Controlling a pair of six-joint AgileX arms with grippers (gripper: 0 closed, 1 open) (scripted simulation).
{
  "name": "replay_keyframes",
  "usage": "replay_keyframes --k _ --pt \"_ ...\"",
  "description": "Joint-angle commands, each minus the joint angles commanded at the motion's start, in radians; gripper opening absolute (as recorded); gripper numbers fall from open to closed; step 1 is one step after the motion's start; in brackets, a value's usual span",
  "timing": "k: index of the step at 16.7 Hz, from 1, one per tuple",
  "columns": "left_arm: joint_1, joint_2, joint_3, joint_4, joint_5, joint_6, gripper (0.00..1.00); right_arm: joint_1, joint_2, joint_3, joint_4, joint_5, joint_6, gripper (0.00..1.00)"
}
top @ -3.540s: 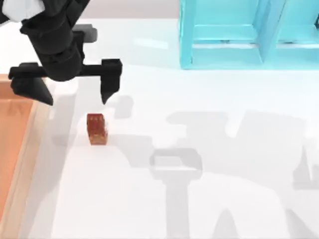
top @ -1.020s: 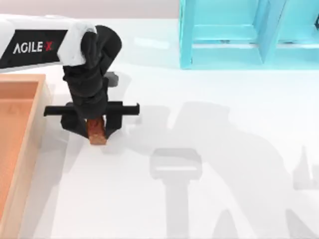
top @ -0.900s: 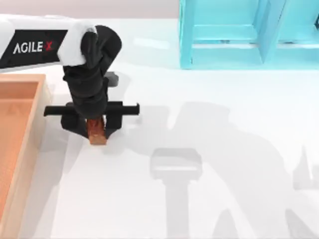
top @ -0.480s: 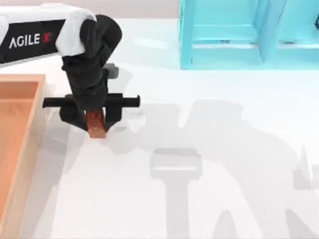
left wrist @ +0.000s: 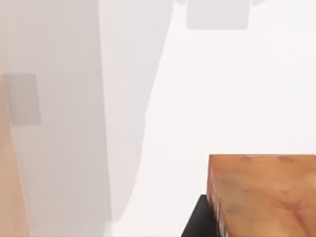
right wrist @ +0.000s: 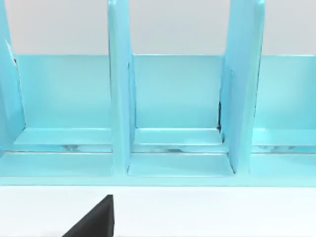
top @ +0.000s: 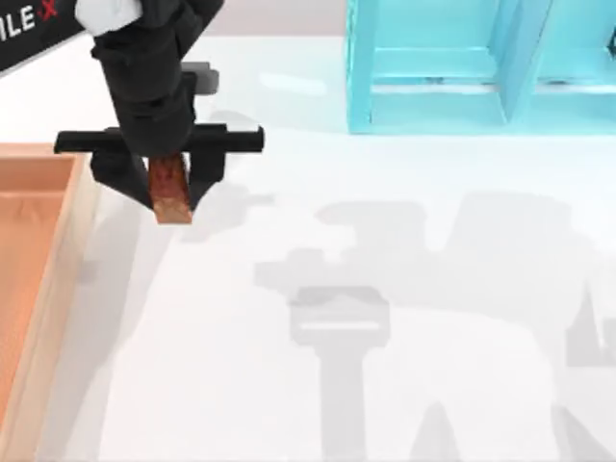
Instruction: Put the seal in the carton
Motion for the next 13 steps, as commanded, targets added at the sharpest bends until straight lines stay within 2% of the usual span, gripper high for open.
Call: replay_keyframes --k 5,7,10,13 --pt "0.003 0.002 0.0 -0.001 0.0 0.004 0.0 0.0 0.0 0.0 0.0 0.0 0.0 1.0" --pt "0.039 -0.012 -0.009 -0.005 0.0 0.039 0.0 0.0 0.0 0.0 0.0 0.0 0.0 1.0" --pt "0.154 -0.057 -0.042 -0.022 -0.001 0.158 0.0 0.0 0.0 0.0 0.0 0.0 0.0 1.0" --pt "0.326 -0.119 -0.092 -0.044 -0.002 0.328 0.0 0.0 0.0 0.0 0.0 0.0 0.0 1.0"
